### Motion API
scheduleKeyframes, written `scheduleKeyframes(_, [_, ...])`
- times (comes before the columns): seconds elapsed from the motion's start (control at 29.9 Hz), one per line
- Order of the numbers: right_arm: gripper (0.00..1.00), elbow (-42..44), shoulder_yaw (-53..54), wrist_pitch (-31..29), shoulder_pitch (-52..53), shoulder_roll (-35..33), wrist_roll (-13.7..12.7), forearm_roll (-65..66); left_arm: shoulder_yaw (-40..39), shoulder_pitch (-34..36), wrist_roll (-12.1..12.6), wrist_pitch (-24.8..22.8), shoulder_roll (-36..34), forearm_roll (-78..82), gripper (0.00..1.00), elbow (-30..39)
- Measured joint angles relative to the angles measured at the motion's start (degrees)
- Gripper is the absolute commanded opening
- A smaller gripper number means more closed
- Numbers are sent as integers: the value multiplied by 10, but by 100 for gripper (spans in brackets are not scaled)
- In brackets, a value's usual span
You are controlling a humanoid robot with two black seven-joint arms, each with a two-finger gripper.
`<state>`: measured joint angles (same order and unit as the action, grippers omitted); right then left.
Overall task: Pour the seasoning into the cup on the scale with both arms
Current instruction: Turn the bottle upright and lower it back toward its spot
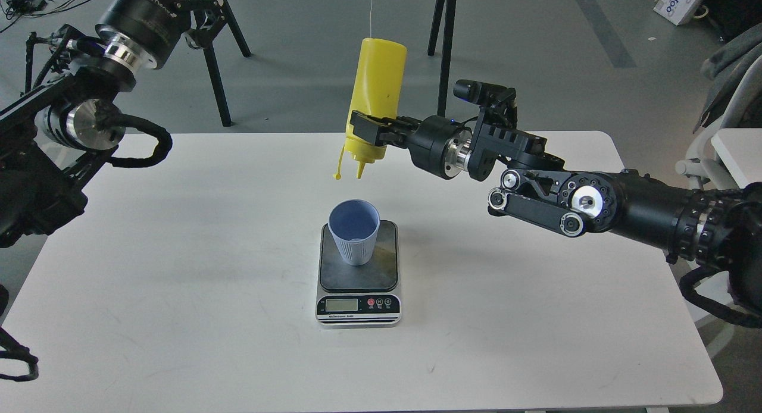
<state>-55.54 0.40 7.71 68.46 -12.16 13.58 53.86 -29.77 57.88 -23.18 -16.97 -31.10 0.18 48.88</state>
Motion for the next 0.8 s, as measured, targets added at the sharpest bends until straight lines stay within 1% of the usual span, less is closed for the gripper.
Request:
scheduleKeyframes(0.13, [20,-46,30,-11,-14,-64,-1,-106,0,1,-1,0,0,1,100,0])
scheduleKeyframes(0.27, [20,-94,71,-36,-57,-135,-1,-204,0,1,-2,0,0,2,100,0])
scheduleKeyframes(0.37, [20,-124,129,-68,-111,-173,-2,-278,0,1,-4,1,0,2,100,0])
scheduleKeyframes(0.43, [20,-138,179,-101,-156,-193,-5,-343,-1,0,-6,1,0,1,100,0])
scheduleKeyframes(0.6, [20,-148,301,-176,-285,-202,-7,-481,-2,-5,-6,1,1,-3,100,1])
scheduleKeyframes(0.8, [20,-155,414,-261,-426,-188,-8,-529,-6,-8,-7,4,-1,-4,100,1])
